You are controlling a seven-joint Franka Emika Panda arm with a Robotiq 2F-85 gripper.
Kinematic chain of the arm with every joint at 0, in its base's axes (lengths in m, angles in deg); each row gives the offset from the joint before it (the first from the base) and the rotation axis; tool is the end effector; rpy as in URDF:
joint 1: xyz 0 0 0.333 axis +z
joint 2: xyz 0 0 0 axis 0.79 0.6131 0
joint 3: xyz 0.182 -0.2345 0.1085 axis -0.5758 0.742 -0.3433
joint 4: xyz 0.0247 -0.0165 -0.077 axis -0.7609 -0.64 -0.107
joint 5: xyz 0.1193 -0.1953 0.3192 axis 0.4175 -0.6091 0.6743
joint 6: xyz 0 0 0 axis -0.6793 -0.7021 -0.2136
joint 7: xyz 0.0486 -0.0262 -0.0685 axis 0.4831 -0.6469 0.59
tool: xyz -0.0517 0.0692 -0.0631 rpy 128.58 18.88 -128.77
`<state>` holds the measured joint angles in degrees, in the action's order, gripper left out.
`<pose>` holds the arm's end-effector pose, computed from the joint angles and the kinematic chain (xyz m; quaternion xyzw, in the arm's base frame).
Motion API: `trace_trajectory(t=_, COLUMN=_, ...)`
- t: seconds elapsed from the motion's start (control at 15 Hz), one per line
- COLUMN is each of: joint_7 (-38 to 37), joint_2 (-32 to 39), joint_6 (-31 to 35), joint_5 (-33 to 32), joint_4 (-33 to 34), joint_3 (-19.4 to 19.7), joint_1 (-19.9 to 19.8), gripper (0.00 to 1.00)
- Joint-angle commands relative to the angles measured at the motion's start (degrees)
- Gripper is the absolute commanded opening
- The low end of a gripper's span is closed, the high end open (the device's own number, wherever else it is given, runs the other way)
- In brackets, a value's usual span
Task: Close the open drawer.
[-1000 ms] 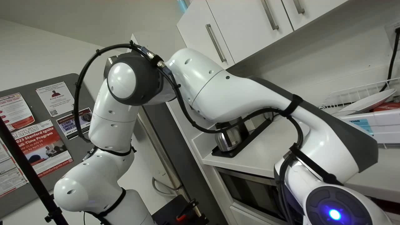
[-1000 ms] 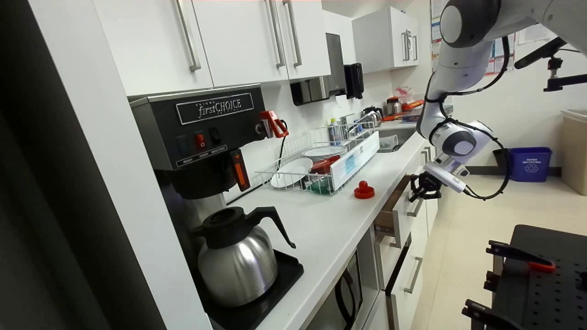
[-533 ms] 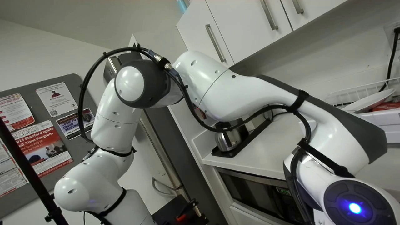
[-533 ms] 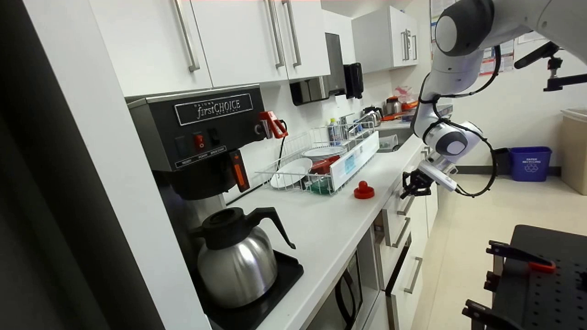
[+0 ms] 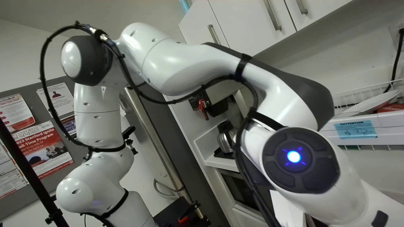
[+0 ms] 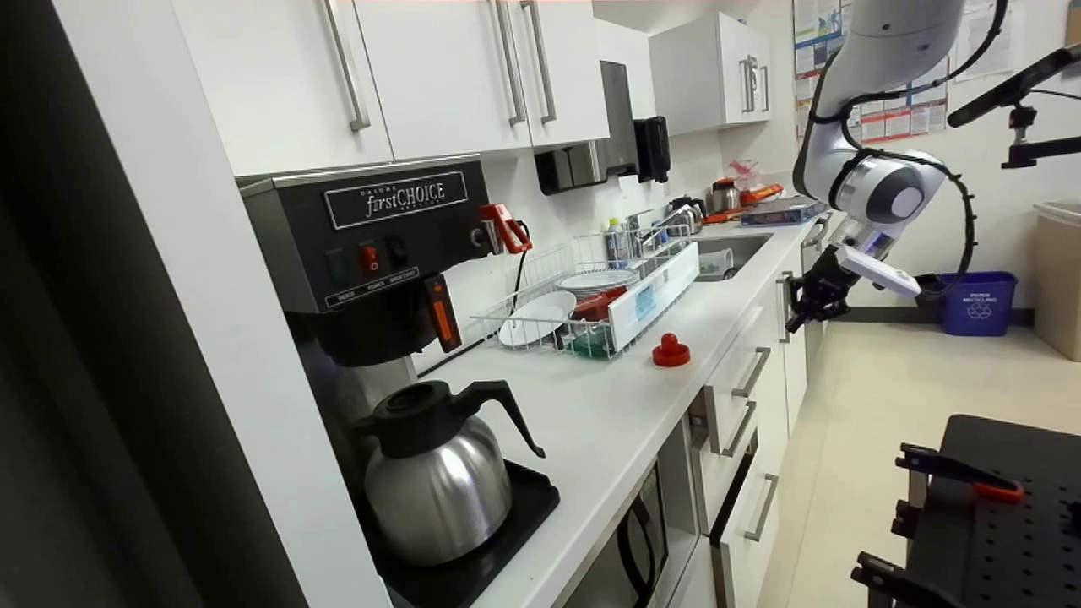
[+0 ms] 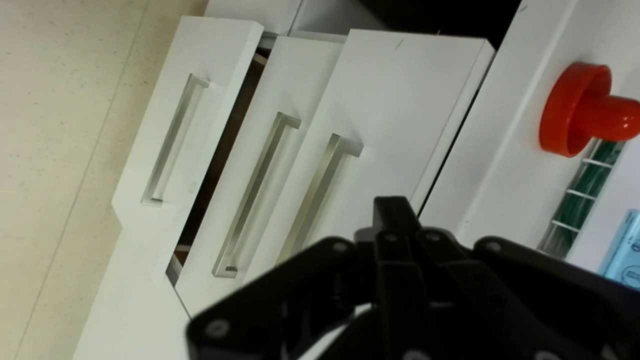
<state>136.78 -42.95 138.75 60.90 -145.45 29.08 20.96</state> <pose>0.3349 -0.4343 0.1804 -0.8564 0.4191 -0.1893 0.2346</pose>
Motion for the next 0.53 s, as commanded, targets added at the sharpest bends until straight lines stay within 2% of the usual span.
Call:
trace_trajectory(t=0.0, joint_7=0.54, joint_2=-14.38, joint_6=4.28, joint_5=-7.73, joint_4=-11.7, joint_3=3.19, joint_1=2.87, gripper=0.0)
trace_trajectory(t=0.2, joint_7=-2.46, joint_2=-23.23, joint_6=8.11, joint_5=-16.12, joint_4=-17.71, joint_3=4.63, joint_1=3.61, gripper=0.0)
trace_trajectory(t=0.47, joint_7=-7.05, joint_2=-30.55, joint_6=11.91, joint_5=-25.62, joint_4=-22.6, joint_3=4.43, joint_1=2.98, gripper=0.0)
